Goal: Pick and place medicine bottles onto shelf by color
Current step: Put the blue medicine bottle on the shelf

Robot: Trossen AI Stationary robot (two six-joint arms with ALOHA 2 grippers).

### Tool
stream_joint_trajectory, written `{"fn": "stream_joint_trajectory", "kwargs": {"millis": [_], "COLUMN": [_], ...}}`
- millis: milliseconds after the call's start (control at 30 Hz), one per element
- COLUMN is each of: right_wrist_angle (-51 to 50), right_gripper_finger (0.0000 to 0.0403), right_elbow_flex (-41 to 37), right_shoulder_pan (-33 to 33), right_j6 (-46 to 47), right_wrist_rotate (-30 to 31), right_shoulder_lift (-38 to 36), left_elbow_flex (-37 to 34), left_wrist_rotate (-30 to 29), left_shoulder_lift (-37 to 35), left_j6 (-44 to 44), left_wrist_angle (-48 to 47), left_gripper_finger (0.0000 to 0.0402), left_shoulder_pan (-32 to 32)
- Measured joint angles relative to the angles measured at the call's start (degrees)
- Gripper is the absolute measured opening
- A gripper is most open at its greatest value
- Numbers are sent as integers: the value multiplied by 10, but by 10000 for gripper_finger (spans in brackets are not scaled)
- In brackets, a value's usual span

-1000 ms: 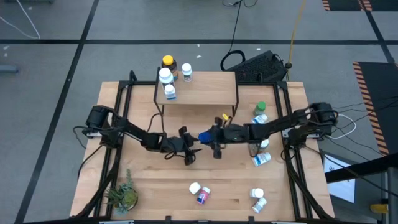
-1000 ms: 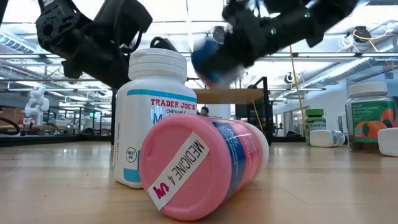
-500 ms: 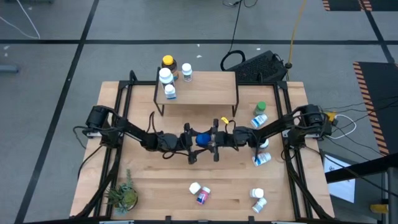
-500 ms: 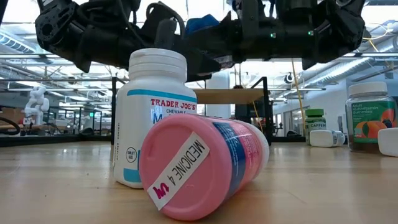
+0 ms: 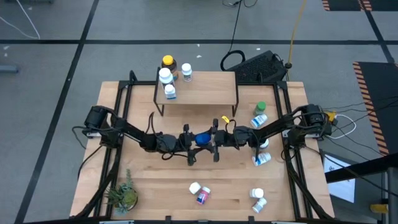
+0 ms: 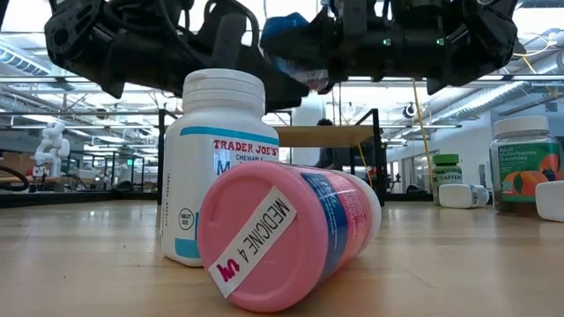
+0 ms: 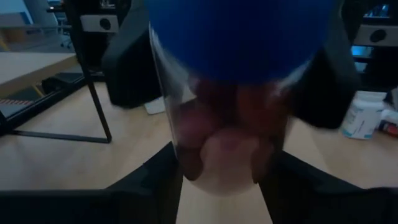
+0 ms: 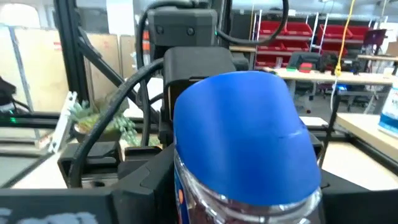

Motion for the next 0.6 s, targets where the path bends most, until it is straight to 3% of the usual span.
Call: {"fn": "stream_joint_trajectory", "kwargs": {"millis": [400,500,600], "right_wrist_angle": [-10,-5,-1], "right_gripper_finger": [184,184,184], "right_elbow_flex": [-2,-2,-2], "right_shoulder_pan": [0,0,0], "right_j6": [18,17,17], "right_wrist_rotate": [-1,-1,2], "right_shoulder_lift": [1,1,1], "left_elbow_flex": [0,0,0], "left_wrist_rotate": [-2,-1,1], "left_shoulder_lift": [-13,-13,-13], "left_j6": [5,3,-8], "left_wrist_angle": [12,11,10], "left_gripper_finger": [277,275,249], "left_shoulder_pan": [-5,-3,1]}}
